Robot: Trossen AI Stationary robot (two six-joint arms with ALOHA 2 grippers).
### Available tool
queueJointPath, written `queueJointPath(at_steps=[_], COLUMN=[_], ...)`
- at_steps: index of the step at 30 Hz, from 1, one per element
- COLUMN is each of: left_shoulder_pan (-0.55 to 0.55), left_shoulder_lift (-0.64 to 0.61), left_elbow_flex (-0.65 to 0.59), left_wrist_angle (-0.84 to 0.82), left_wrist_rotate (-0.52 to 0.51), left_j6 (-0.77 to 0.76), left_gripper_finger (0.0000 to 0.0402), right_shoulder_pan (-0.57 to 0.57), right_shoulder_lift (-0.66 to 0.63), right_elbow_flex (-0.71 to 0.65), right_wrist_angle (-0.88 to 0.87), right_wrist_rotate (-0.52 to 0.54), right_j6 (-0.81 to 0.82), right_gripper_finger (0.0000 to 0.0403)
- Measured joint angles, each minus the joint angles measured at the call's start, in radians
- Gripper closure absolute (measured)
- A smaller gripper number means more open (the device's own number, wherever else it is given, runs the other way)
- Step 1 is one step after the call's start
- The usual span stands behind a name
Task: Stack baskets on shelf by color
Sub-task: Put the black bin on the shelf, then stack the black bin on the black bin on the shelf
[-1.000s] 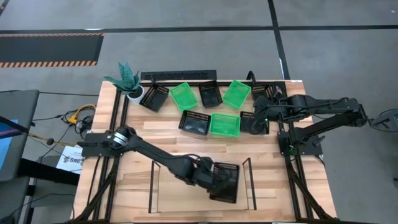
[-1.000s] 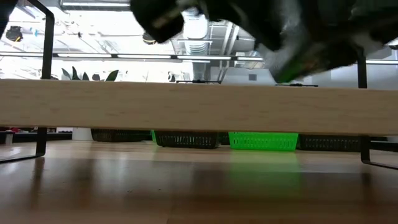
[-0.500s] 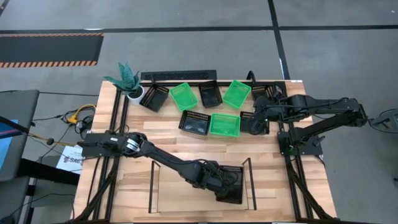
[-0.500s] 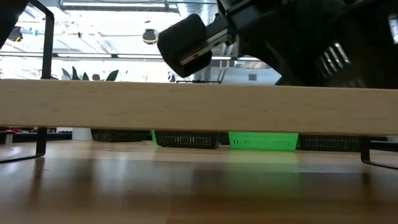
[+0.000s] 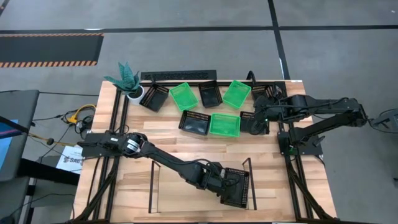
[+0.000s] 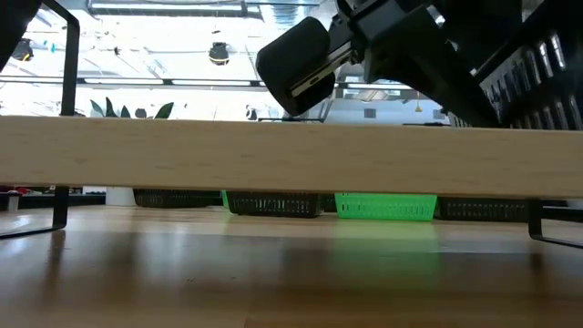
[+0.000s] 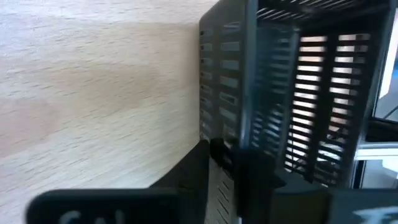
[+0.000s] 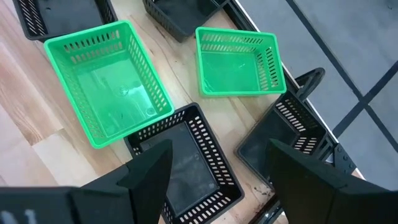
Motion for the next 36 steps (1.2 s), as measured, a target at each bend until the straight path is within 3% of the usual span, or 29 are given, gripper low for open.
queueJointPath(at_steps=[12, 19, 21, 26, 31, 36], left_shoulder_pan=[-0.002, -0.001, 0.001, 0.007, -0.003, 0.004], left_shoulder_lift=[-0.002, -0.007, -0.015, -0.15, -0.263, -0.353], left_elbow_flex=[0.035, 0.239, 0.288, 0.225, 0.225, 0.226], left_wrist_angle=[0.015, -0.315, -0.44, -0.518, -0.58, -0.567], left_wrist_rotate=[0.053, 0.015, -0.068, -0.285, -0.551, -0.757], left_j6=[0.137, 0.326, 0.387, 0.47, 0.576, 0.693], left_gripper_finger=[0.0192, 0.0155, 0.0153, 0.0152, 0.0152, 0.0152], right_shoulder_pan=[0.0, 0.001, 0.001, 0.002, 0.066, 0.242], right_shoulder_lift=[0.0, 0.0, 0.0, -0.001, -0.001, 0.0], right_elbow_flex=[0.0, 0.0, 0.0, 0.0, 0.0, 0.0], right_wrist_angle=[-0.001, 0.0, 0.0, 0.027, 0.199, 0.524], right_wrist_rotate=[0.0, 0.0, 0.0, -0.013, -0.2, -0.343], right_j6=[-0.014, -0.014, -0.014, -0.007, -0.013, -0.101], right_gripper_finger=[0.0121, 0.0121, 0.0121, 0.0121, 0.0121, 0.0121])
